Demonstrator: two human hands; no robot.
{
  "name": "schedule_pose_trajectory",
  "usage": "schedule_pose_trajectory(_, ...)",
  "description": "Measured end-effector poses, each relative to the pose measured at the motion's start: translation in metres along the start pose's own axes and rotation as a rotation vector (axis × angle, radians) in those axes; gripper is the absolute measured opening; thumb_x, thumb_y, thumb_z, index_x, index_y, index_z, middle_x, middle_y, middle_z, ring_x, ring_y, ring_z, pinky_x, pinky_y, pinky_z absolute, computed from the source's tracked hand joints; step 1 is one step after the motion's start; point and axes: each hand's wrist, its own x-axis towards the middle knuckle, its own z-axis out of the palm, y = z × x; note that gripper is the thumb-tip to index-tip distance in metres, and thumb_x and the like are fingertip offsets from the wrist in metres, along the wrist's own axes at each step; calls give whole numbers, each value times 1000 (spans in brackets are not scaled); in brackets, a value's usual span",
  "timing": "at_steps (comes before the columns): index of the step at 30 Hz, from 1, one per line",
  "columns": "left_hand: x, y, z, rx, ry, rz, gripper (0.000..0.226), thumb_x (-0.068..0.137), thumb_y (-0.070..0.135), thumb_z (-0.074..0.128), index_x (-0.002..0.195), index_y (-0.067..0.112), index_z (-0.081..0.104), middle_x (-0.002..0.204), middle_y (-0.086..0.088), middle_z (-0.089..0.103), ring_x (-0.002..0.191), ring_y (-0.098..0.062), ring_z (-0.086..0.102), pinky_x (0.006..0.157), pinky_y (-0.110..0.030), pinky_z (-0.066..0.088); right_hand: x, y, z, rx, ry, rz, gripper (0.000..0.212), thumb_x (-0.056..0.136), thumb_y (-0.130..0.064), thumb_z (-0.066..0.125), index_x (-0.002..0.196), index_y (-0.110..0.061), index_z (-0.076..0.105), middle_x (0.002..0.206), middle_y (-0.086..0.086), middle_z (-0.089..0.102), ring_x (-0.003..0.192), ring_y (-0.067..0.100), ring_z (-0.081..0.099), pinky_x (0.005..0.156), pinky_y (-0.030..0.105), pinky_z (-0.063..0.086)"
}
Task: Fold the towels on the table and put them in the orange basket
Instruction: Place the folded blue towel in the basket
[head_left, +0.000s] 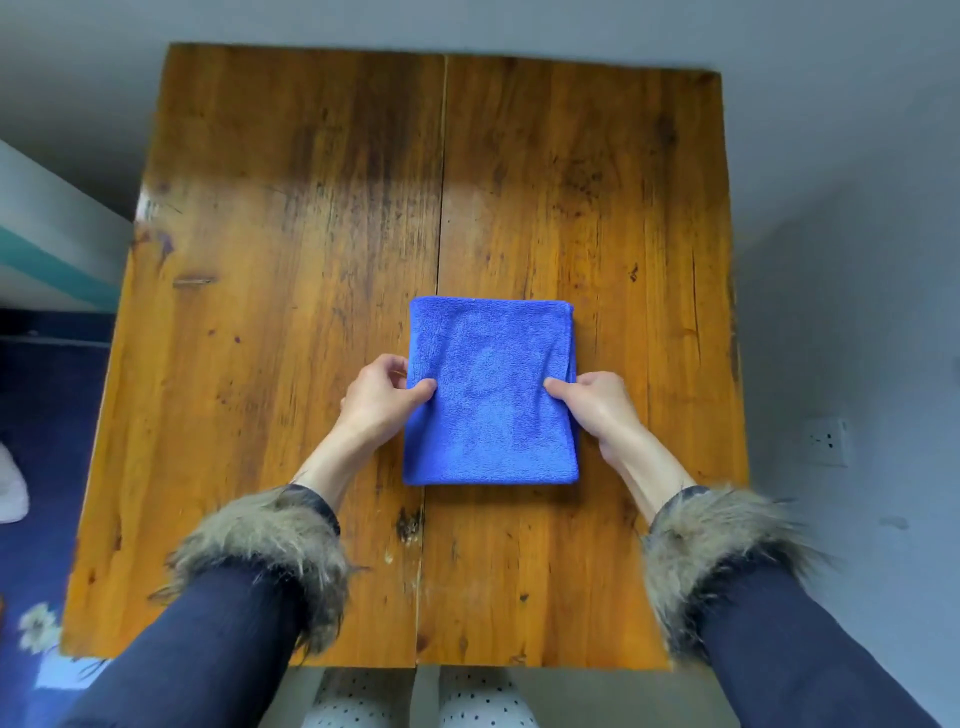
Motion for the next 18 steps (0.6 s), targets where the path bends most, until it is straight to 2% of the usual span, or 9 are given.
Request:
schedule_pose_trajectory(3, -7, -2, -5, -112, -44, 7, 18, 84, 23, 66, 97, 13, 60, 83, -1, 61, 79, -17, 57, 76, -34, 47, -8, -2, 1, -129, 72, -143, 28, 84, -35, 63, 94, -8, 65, 100, 5, 68, 94, 24, 63, 85, 42, 50)
schedule_pose_trajectory(5, -18, -3, -10, -264, -90, -20, 7, 87, 18, 62, 92, 16, 58, 93, -6, 63, 77, -12, 59, 67, -28, 50, -18, -6, -2, -53, 16, -179, 28, 85, -31, 64, 102, -10, 63, 103, 2, 66, 94, 20, 63, 85, 40, 51)
schedule_pose_trajectory(6, -26, -3, -13, -343, -107, -45, 5, 89, 16, 60, 89, 17, 56, 95, -6, 62, 76, -10, 59, 63, -25, 52, -22, -8, -3, -12, -19, -194, 25, 85, -29, 65, 103, -10, 63, 103, 2, 66, 93, 19, 63, 84, 39, 51)
schedule_pose_trajectory(9, -52, -7, -28, -473, -121, -74, 7, 91, 14, 58, 88, 19, 53, 93, -5, 57, 76, -10, 57, 65, -30, 54, -41, -21, -7, 24, -112, -241, 7, 85, -19, 64, 92, -17, 63, 100, 1, 67, 91, 18, 65, 82, 37, 51)
schedule_pose_trajectory(12, -82, -18, -55, -515, -83, -54, 5, 92, 17, 57, 92, 20, 53, 90, -1, 58, 73, -8, 54, 62, -27, 54, -68, -44, -2, 36, -224, -243, 9, 87, -12, 59, 85, -20, 60, 94, 0, 65, 81, 12, 62, 72, 32, 49)
schedule_pose_trajectory(14, -105, -29, -79, -560, -28, -51, 6, 92, 18, 57, 97, 18, 53, 91, 0, 59, 70, -8, 54, 61, -25, 53, -91, -61, 8, 30, -327, -239, 8, 88, -10, 58, 88, -18, 59, 88, -3, 61, 76, 8, 59, 67, 28, 47)
schedule_pose_trajectory(18, -148, -58, -130, -622, 105, -55, 11, 92, 20, 57, 102, 17, 54, 96, -4, 59, 72, -11, 56, 53, -21, 52, -136, -95, 42, -40, -467, -300, 13, 87, -13, 60, 100, -16, 60, 92, -2, 61, 77, 6, 57, 67, 27, 48)
